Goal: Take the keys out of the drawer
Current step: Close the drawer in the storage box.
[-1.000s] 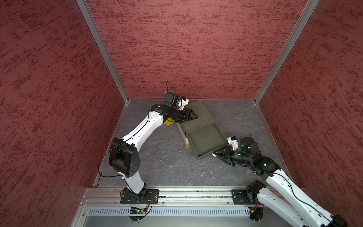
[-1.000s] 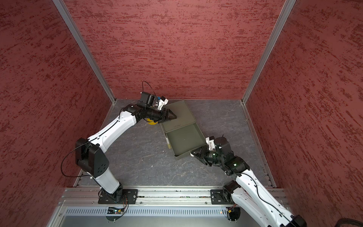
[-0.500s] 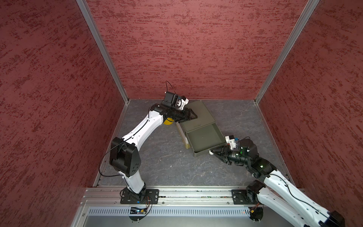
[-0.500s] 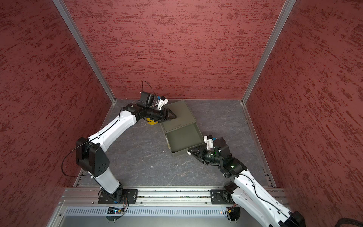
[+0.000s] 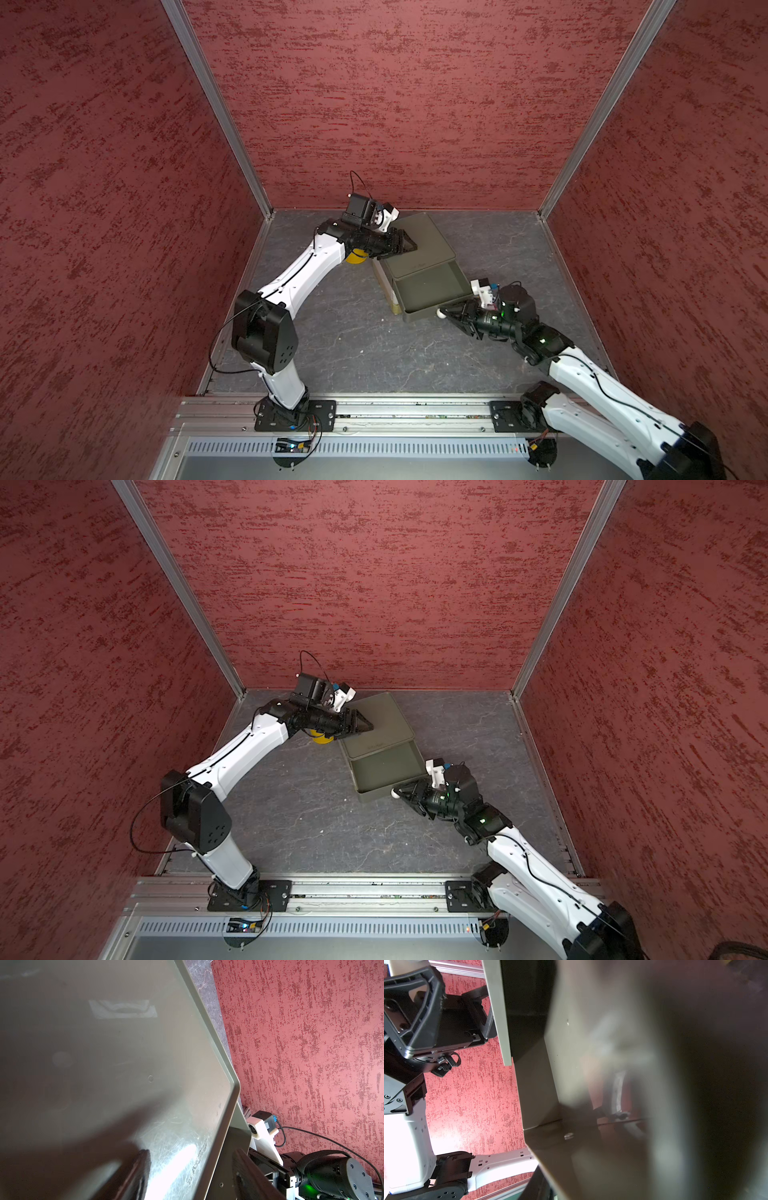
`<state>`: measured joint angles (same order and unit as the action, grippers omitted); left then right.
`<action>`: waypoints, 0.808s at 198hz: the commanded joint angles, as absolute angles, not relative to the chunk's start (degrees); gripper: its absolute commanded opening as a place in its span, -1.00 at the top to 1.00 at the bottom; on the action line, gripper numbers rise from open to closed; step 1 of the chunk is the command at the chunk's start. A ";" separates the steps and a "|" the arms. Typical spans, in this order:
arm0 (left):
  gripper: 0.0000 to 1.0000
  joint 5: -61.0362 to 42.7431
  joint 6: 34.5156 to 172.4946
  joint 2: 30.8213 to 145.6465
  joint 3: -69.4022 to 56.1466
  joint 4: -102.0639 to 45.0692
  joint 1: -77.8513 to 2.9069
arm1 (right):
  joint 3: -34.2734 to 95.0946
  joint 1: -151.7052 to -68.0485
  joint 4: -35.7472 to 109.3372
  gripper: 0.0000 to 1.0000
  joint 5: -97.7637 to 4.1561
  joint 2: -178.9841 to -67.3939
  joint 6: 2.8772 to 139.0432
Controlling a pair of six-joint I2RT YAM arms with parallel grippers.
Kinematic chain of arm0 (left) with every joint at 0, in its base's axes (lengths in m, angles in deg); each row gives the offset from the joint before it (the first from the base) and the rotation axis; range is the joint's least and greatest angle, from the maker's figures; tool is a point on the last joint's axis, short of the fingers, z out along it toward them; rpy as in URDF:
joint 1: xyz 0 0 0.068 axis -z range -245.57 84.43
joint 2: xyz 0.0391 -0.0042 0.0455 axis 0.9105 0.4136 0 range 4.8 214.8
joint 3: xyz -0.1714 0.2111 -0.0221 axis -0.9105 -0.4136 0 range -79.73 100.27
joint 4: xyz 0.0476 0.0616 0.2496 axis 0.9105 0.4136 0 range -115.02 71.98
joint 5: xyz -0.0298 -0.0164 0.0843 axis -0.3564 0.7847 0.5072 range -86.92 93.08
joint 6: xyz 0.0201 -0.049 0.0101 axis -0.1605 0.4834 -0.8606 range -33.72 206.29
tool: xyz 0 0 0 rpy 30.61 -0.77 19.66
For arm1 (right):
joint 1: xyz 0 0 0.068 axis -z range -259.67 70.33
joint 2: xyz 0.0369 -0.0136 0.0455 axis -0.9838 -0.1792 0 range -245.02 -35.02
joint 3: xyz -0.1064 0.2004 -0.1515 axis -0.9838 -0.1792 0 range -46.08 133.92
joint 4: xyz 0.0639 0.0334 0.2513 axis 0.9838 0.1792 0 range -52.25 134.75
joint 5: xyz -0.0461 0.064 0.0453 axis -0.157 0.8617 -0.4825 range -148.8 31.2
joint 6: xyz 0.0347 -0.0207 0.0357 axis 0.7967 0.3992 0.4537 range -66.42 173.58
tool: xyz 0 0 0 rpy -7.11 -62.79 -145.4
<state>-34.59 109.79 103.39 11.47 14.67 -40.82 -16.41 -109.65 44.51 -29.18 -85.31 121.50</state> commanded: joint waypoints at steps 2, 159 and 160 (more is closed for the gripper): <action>-0.31 -34.06 108.85 104.47 10.63 17.44 -41.23 | -15.54 -109.29 43.99 0.43 -36.64 -88.64 119.87; -0.31 -34.01 108.70 103.51 8.86 17.35 -41.57 | -6.92 -107.45 42.71 0.39 -36.80 -99.97 115.22; -0.31 -34.05 108.70 103.51 8.86 17.35 -41.58 | -6.90 -107.41 42.69 0.39 -36.77 -100.02 115.20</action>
